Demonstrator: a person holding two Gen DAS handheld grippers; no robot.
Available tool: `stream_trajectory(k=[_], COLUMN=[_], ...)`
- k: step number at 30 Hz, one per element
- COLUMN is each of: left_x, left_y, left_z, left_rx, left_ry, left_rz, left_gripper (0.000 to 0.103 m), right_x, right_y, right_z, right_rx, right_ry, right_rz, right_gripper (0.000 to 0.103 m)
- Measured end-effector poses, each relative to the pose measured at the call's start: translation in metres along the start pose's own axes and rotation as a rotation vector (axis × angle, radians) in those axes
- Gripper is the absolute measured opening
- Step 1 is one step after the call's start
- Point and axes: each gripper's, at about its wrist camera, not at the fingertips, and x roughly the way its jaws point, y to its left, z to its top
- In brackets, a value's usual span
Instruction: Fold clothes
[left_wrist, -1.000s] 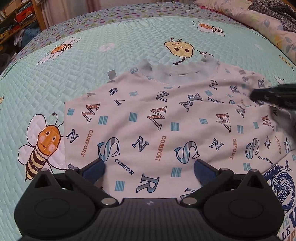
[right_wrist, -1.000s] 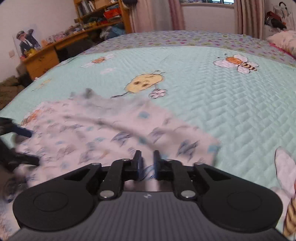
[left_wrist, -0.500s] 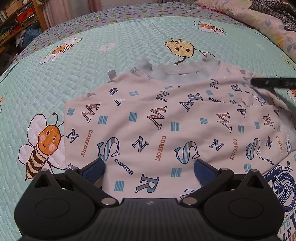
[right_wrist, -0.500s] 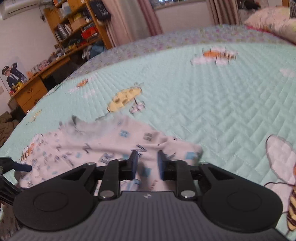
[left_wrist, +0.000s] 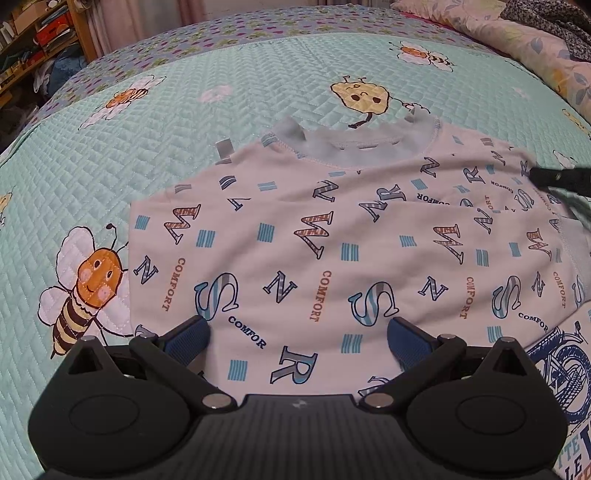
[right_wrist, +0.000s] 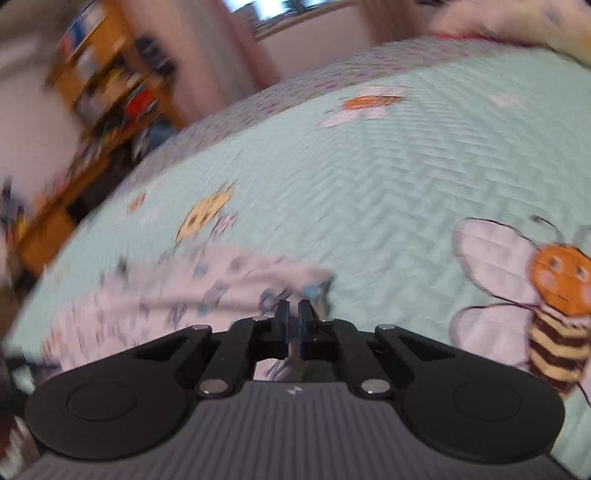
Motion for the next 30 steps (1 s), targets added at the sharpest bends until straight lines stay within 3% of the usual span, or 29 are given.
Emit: stream_trajectory(k=[3,6,7,9,10,14,17,20,22,23,24,27,30], left_x=[0.0,0.0,0.0,0.0,0.0,0.0,0.0,0.0,-0.001,-0.001,-0.002,-0.003,-0.005], left_y=[0.0,0.0,0.0,-0.001,0.0,-0.001,-0.001,-0.003,-0.004,-0.004,-0.004,-0.004,-0.003], left_z=[0.0,-0.001,-0.001,-0.003,-0.003,-0.005,-0.004,-0.002,-0.002,-0.002,-0.002,-0.003,-0.005], left_rx=[0.002,0.001,0.001,0.0,-0.002,-0.002,-0.003,-0.012,-0.018,-0.022,-0.025,-0.028,-0.034], left_ry=[0.0,-0.006,-0.01,-0.018,-0.022,-0.035,-0.034,-0.023,-0.018,-0.017,-0.017,-0.016,-0.018], left_rz=[-0.003,-0.002,-0.001,-0.001,-0.001,-0.001,0.004,0.018,0.028,0.03,0.031,0.037,0.036], left_gripper=[0.103,0.103,0.103,0.103,0.103,0.103,0.103,0.103,0.103,0.103,0.103,0.103,0.103], right_x=[-0.02,-0.027,-0.024,-0.023,-0.028,-0.063,-0.094,-0.087,-0.068,-0.061,-0.065,-0.08,-0.092], right_y=[0.01,0.023,0.022,0.006,-0.002,-0.008,0.015,0.043,0.042,0.038,0.032,0.033,0.042], right_z=[-0.003,-0.018,-0.024,-0.031,-0.029,-0.033,-0.047,-0.055,-0.064,-0.067,-0.067,-0.068,-0.068], right_rx=[-0.001,-0.063,-0.079,-0.057,-0.001,0.072,0.014,-0.091,-0.132,-0.133,-0.093,-0.083,-0.098], right_ry=[-0.045,0.006,0.041,0.041,0.026,-0.048,-0.077,-0.005,0.1,0.143,0.131,0.123,0.102], right_rz=[0.035,0.07,0.043,0.01,-0.02,-0.037,0.054,0.111,0.048,0.005,-0.006,-0.048,-0.036], right_gripper=[0.021,0.028,0.027,0.002,0.0,0.01,0.019,0.022,0.022,0.004,0.0,0.001,0.011])
